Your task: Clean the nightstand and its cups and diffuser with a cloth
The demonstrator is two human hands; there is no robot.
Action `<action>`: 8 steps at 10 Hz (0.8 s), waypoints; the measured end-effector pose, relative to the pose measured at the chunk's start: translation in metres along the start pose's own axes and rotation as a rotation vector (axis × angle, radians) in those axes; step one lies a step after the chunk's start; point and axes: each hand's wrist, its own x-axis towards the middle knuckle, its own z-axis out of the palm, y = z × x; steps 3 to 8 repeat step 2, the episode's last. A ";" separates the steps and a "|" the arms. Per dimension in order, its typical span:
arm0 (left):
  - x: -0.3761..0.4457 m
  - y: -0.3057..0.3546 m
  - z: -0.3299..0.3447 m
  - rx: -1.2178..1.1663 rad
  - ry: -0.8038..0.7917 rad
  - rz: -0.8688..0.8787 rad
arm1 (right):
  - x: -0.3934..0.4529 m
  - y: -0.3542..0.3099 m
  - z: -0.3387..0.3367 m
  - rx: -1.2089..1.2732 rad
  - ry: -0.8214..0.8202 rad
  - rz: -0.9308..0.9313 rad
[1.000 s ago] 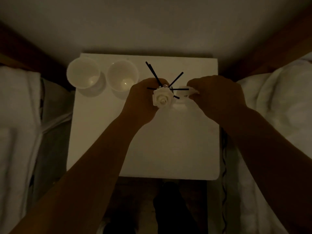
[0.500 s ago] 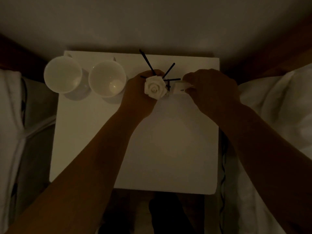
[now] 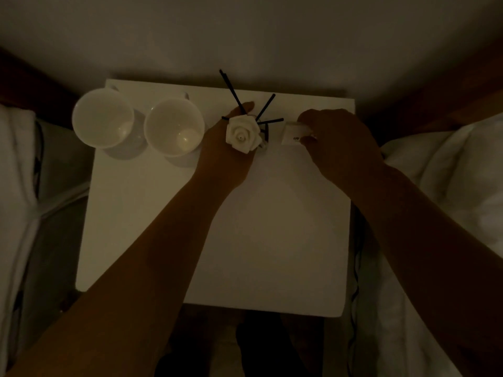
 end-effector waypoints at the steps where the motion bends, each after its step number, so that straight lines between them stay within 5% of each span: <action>1: -0.002 -0.004 0.001 0.018 0.009 0.019 | 0.000 0.002 0.000 -0.020 -0.008 -0.014; 8: -0.007 -0.005 0.001 0.074 -0.024 0.066 | -0.001 -0.001 0.001 -0.076 0.008 0.000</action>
